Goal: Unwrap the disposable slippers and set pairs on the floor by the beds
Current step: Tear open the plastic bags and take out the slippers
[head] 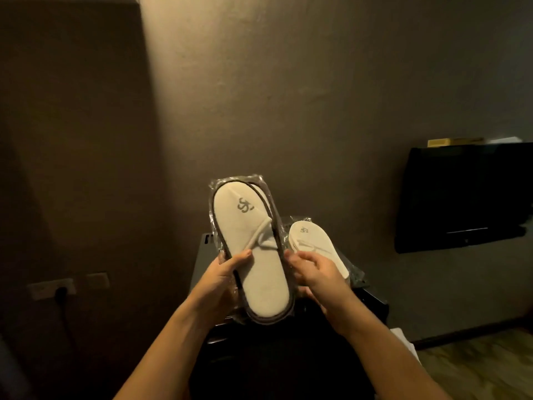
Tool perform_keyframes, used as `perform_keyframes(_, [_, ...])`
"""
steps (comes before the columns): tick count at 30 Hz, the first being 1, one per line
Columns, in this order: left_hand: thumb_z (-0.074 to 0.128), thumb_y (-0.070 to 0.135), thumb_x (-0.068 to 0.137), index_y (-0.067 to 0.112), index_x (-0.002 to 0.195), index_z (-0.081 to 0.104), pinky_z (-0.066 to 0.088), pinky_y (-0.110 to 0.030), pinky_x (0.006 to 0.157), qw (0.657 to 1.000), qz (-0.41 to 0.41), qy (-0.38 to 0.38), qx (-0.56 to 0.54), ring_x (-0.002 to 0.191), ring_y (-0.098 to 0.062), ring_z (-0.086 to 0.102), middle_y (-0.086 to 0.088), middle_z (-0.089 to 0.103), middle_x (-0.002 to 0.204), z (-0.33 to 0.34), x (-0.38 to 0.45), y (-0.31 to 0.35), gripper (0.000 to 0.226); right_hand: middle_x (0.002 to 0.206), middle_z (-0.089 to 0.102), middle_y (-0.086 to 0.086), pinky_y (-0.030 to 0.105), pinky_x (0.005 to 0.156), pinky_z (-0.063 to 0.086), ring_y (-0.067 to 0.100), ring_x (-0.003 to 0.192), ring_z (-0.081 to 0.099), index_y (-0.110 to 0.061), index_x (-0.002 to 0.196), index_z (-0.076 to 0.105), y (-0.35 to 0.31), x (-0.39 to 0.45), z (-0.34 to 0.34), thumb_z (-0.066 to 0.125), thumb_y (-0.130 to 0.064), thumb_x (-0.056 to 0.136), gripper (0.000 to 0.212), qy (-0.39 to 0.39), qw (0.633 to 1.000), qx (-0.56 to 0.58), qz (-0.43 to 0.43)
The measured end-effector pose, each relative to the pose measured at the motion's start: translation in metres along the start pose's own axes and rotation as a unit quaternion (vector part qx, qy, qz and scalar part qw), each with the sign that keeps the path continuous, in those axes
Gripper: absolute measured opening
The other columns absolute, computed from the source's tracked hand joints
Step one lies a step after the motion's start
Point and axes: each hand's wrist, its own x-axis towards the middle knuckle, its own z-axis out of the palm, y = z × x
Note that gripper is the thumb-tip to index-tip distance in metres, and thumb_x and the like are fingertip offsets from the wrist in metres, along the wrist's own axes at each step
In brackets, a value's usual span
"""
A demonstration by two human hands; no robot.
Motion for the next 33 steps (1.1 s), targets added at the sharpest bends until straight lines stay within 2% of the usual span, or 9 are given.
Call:
perform_keyframes(4, [0.064,0.014,0.091,0.001,0.129,0.063,0.062,-0.045,0.079,0.998,-0.056,0.007,0.042,0.102,-0.035,0.073,-0.025,0.071,0.12,-0.012,0.002,-0.004,0.04,0.08,0.071,0.007,0.021,0.055,0.055,0.006,0.062,0.066,-0.001,0.1,0.07,0.006,0.005,0.013,0.071,-0.021,0.093,0.022,-0.05,0.997,-0.024,0.049])
perform_keyframes(8, [0.073,0.02,0.086,0.003,0.123,0.065,0.054,-0.045,0.098,0.99,-0.098,0.03,0.097,0.105,-0.034,0.072,-0.018,0.075,0.113,-0.024,0.006,-0.002,0.042,0.077,0.073,0.007,0.028,0.062,0.052,0.015,0.07,0.067,0.007,0.094,0.072,0.021,0.017,0.017,0.074,-0.026,0.09,0.033,-0.011,0.996,-0.064,0.063])
perform_keyframes(13, [0.074,0.005,0.086,-0.007,0.108,0.065,0.064,-0.032,0.063,0.976,-0.11,0.088,0.167,0.073,-0.027,0.077,-0.02,0.078,0.092,-0.036,0.012,-0.004,0.027,0.097,0.078,0.016,0.032,0.067,0.053,0.021,0.079,0.069,0.008,0.103,0.073,0.021,0.032,0.022,0.073,-0.031,0.091,0.041,0.005,0.986,-0.142,0.091])
perform_keyframes(16, [0.078,0.008,0.085,-0.014,0.106,0.064,0.054,-0.027,0.045,0.959,-0.089,0.135,0.234,0.057,-0.024,0.07,-0.028,0.074,0.083,-0.043,0.022,-0.007,0.033,0.096,0.079,0.015,0.034,0.072,0.058,0.022,0.081,0.073,0.003,0.097,0.076,0.021,0.042,0.029,0.073,-0.039,0.087,0.043,0.019,0.967,-0.24,0.079])
perform_keyframes(22, [0.085,0.022,0.079,-0.005,0.084,0.073,0.058,-0.03,0.056,0.902,-0.054,0.169,0.394,0.057,-0.015,0.07,-0.013,0.076,0.074,-0.041,0.044,-0.003,0.031,0.083,0.073,0.014,0.039,0.072,0.051,0.036,0.089,0.069,-0.005,0.081,0.071,0.019,0.06,0.04,0.059,-0.054,0.085,0.051,0.05,0.886,-0.46,-0.007])
perform_keyframes(25, [0.084,0.045,0.071,0.011,0.069,0.062,0.049,-0.031,0.058,0.807,-0.044,0.193,0.557,0.063,-0.018,0.066,-0.005,0.07,0.067,-0.039,0.049,0.0,0.041,0.111,0.07,0.019,0.039,0.086,0.049,0.039,0.11,0.063,-0.005,0.104,0.067,0.009,0.057,0.044,0.059,-0.048,0.091,0.046,0.049,0.844,-0.533,-0.027])
perform_keyframes(27, [0.081,0.055,0.069,0.012,0.087,0.06,0.051,-0.034,0.067,0.74,-0.029,0.207,0.639,0.08,-0.021,0.064,-0.005,0.069,0.088,-0.038,0.048,-0.002,0.051,0.108,0.071,0.017,0.037,0.084,0.048,0.037,0.108,0.064,-0.007,0.102,0.066,-0.005,0.054,0.035,0.062,-0.048,0.091,0.043,0.045,0.834,-0.547,-0.053])
perform_keyframes(30, [0.078,0.057,0.072,0.013,0.128,0.052,0.052,-0.04,0.091,0.713,0.058,0.228,0.661,0.115,-0.027,0.058,-0.009,0.06,0.125,-0.035,0.043,-0.006,0.076,0.1,0.075,0.006,0.034,0.082,0.051,0.029,0.099,0.068,-0.017,0.099,0.071,-0.029,0.051,-0.002,0.062,-0.052,0.089,0.038,0.119,0.846,-0.508,-0.105])
perform_keyframes(33, [0.066,0.067,0.079,0.016,0.139,0.049,0.047,-0.04,0.097,0.695,0.11,0.211,0.678,0.123,-0.026,0.054,-0.007,0.056,0.132,-0.021,0.039,-0.011,0.081,0.124,0.07,0.004,0.039,0.095,0.051,0.029,0.114,0.064,-0.023,0.127,0.063,-0.033,0.059,-0.051,0.061,-0.065,0.085,0.06,0.178,0.826,-0.529,-0.08])
